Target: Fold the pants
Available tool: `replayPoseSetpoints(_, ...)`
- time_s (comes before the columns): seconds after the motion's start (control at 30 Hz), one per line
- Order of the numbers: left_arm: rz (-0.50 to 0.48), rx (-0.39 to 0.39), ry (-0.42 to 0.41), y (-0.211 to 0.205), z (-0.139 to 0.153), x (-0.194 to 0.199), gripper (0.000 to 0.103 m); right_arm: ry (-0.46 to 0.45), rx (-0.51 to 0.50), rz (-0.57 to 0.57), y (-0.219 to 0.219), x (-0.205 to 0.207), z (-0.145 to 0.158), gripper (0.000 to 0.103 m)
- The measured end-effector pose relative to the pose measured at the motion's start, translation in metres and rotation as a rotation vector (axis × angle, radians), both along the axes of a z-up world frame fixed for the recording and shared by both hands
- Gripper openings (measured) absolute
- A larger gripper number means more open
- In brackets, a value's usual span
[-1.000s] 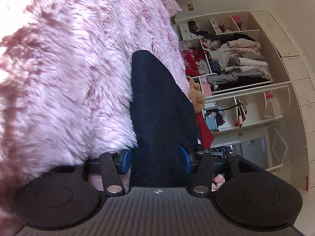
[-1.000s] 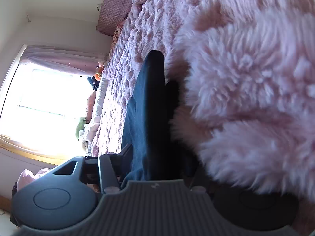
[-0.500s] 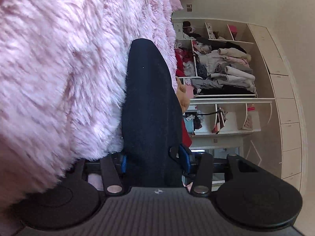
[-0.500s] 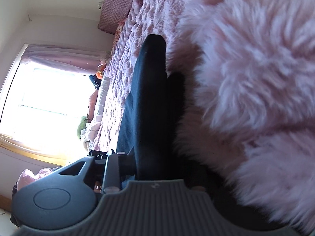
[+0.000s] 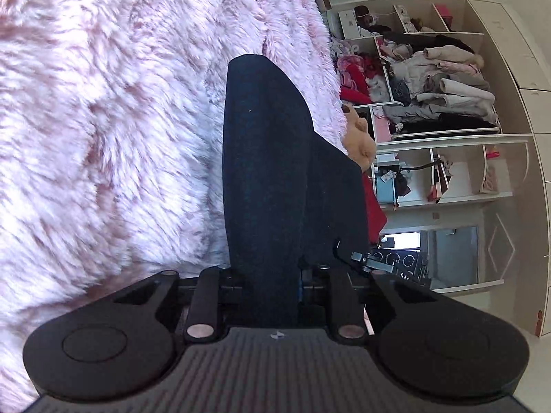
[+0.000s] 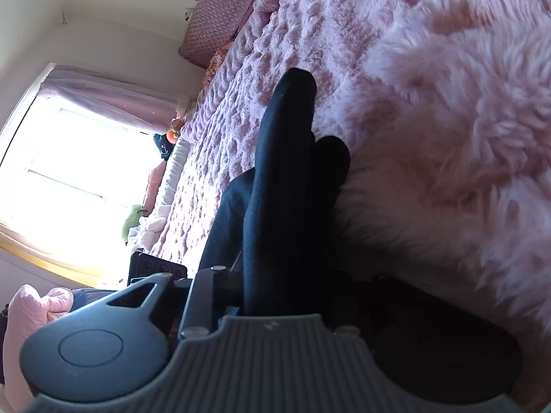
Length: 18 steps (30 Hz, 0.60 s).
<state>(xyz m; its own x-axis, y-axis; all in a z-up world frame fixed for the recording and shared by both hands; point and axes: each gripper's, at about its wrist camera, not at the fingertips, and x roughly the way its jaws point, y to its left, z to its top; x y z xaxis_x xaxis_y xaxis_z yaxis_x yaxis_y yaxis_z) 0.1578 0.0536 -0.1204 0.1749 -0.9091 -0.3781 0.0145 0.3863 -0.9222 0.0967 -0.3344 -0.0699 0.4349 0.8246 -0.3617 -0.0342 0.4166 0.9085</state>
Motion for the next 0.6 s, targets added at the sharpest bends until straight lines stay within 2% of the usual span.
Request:
replayPoseSetpoints(0.27, -0.035, -0.007, -0.039, 0.029, 0.017, 0.0, 0.023, -0.059, 0.032, -0.025, 0.034, -0.005, 0.013, 0.023)
replayPoseSetpoints(0.43, 0.029, -0.056, -0.062, 0.067, 0.026, -0.003, 0.025, -0.092, 0.092, -0.028, 0.068, 0.004, 0.018, 0.023)
replayPoseSetpoints(0.6, 0.094, -0.062, -0.098, 0.11, 0.04, -0.002, 0.025, -0.108, 0.143, -0.03, 0.11, 0.022, 0.023, 0.023)
